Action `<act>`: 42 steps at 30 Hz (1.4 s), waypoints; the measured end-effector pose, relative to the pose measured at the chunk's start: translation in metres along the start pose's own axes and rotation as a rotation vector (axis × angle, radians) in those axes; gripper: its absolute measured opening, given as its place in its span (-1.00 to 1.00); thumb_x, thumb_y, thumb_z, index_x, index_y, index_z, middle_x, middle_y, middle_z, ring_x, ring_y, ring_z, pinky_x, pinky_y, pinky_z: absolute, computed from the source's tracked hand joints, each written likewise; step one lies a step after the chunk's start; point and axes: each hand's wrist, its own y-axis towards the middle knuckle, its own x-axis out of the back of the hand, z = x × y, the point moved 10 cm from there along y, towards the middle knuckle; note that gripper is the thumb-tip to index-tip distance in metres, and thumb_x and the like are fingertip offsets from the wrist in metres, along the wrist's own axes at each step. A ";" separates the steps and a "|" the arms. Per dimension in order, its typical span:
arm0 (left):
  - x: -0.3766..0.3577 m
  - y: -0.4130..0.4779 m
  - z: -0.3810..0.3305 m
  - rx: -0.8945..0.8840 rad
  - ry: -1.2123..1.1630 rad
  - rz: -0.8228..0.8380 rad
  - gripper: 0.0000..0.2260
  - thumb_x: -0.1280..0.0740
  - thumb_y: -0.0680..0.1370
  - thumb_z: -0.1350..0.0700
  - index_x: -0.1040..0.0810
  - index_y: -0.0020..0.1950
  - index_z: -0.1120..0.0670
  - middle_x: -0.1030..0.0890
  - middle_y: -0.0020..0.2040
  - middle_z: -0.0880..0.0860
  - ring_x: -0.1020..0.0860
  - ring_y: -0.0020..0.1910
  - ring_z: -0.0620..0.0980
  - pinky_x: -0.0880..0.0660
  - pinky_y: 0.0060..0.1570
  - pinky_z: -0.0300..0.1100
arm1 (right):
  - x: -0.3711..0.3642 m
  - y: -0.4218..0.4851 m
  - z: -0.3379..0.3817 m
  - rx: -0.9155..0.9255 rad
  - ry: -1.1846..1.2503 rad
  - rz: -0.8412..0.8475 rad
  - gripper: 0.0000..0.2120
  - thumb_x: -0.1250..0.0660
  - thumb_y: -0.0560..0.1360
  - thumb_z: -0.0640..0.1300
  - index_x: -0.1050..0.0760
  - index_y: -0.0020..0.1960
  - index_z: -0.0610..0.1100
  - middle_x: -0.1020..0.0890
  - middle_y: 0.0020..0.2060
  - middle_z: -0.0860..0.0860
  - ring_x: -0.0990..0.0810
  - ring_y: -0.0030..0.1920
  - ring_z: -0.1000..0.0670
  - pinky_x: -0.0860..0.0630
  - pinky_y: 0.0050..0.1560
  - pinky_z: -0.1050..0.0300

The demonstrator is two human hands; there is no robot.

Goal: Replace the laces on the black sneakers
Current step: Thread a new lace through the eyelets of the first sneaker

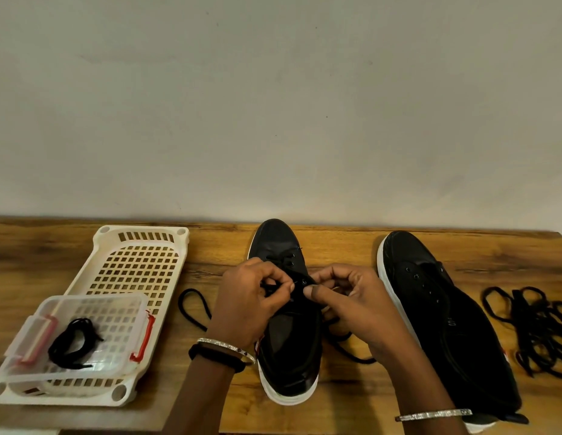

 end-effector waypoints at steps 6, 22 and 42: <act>0.003 -0.001 -0.001 -0.035 -0.034 -0.002 -0.94 -0.54 0.44 0.11 -0.71 -0.15 -0.03 -0.58 -0.23 -0.13 -0.56 -0.17 -0.11 -0.49 -0.25 -0.31 | -0.002 0.001 0.001 0.020 -0.010 0.005 -0.93 -0.52 0.46 -0.24 -0.71 -0.10 -0.09 -0.71 -0.24 -0.05 -0.67 -0.26 0.06 -0.57 -0.26 0.18; 0.005 -0.001 -0.004 -0.028 -0.030 -0.043 -0.92 -0.56 0.40 0.03 -0.71 -0.15 -0.05 -0.61 -0.23 -0.16 -0.58 -0.18 -0.20 -0.48 -0.24 -0.39 | -0.007 -0.001 0.010 0.116 -0.073 0.037 -0.89 -0.42 0.54 -0.07 -0.73 -0.02 -0.02 -0.74 -0.14 0.05 -0.69 -0.11 0.04 -0.64 -0.08 0.04; 0.014 -0.002 0.018 -0.013 -0.055 -0.045 -0.62 -0.46 0.35 -0.21 -0.59 0.09 -0.08 -0.48 -0.17 -0.13 -0.53 -0.23 -0.13 -0.44 -0.33 -0.33 | 0.011 0.000 0.001 -0.020 1.028 -0.131 -0.85 -0.18 0.59 -0.19 -0.43 -0.14 -0.15 -0.20 -0.47 0.04 -0.18 -0.50 0.08 -0.31 -0.44 0.18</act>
